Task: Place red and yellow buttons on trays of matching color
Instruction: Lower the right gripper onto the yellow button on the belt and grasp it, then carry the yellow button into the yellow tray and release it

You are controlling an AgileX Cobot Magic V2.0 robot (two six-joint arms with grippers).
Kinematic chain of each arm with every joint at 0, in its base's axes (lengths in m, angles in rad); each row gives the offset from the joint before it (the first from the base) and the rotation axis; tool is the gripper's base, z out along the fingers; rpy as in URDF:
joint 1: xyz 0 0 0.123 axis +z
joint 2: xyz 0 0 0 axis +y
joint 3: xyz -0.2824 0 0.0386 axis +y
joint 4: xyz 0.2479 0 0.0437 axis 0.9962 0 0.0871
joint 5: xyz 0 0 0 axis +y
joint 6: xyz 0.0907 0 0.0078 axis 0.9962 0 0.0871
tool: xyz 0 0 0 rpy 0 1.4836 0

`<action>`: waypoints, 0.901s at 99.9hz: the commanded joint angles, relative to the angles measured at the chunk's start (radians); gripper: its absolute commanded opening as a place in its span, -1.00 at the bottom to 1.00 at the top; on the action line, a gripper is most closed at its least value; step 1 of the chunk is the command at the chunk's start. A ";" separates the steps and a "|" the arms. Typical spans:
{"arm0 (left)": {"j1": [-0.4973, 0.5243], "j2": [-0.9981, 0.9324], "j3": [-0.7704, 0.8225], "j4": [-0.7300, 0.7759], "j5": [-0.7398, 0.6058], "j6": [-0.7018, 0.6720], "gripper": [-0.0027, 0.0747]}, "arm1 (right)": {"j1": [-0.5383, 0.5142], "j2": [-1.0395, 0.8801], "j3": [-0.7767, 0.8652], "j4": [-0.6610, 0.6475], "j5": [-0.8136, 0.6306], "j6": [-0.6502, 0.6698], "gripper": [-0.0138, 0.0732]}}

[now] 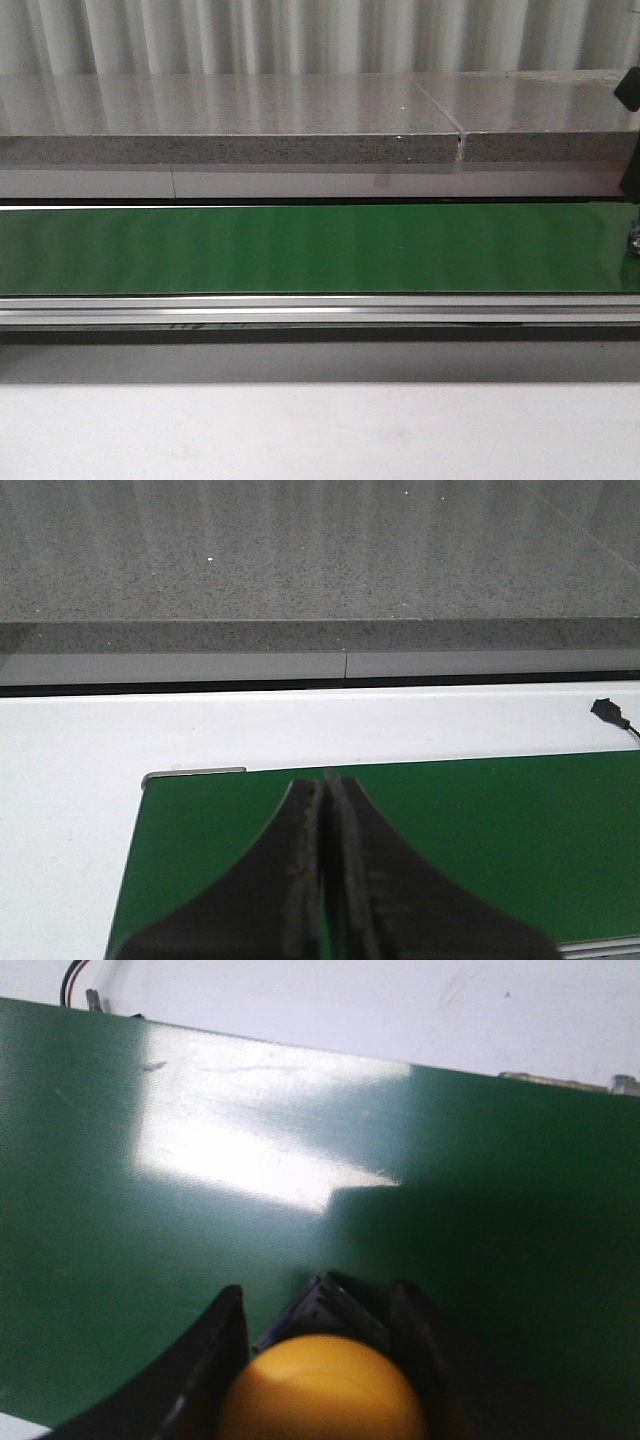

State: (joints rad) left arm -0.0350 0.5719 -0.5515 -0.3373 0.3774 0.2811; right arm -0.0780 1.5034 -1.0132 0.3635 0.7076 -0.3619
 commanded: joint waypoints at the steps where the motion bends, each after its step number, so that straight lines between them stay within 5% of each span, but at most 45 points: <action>1: -0.008 -0.001 -0.029 -0.015 -0.069 -0.001 -0.98 | -0.003 -0.068 -0.025 0.016 0.001 0.019 -0.33; 26: -0.008 -0.001 -0.029 -0.015 -0.069 -0.001 -0.98 | -0.119 -0.163 -0.025 -0.007 0.059 0.077 -0.33; 66: -0.008 -0.001 -0.029 -0.015 -0.069 -0.001 -0.98 | -0.531 -0.241 -0.025 -0.072 0.130 0.176 -0.33; 90: -0.008 -0.001 -0.029 -0.015 -0.069 -0.001 -0.98 | -0.671 -0.241 -0.013 -0.072 0.082 0.192 -0.33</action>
State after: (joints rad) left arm -0.0350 0.5719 -0.5515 -0.3373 0.3774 0.2811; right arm -0.7159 1.2993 -1.0074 0.2792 0.8545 -0.1718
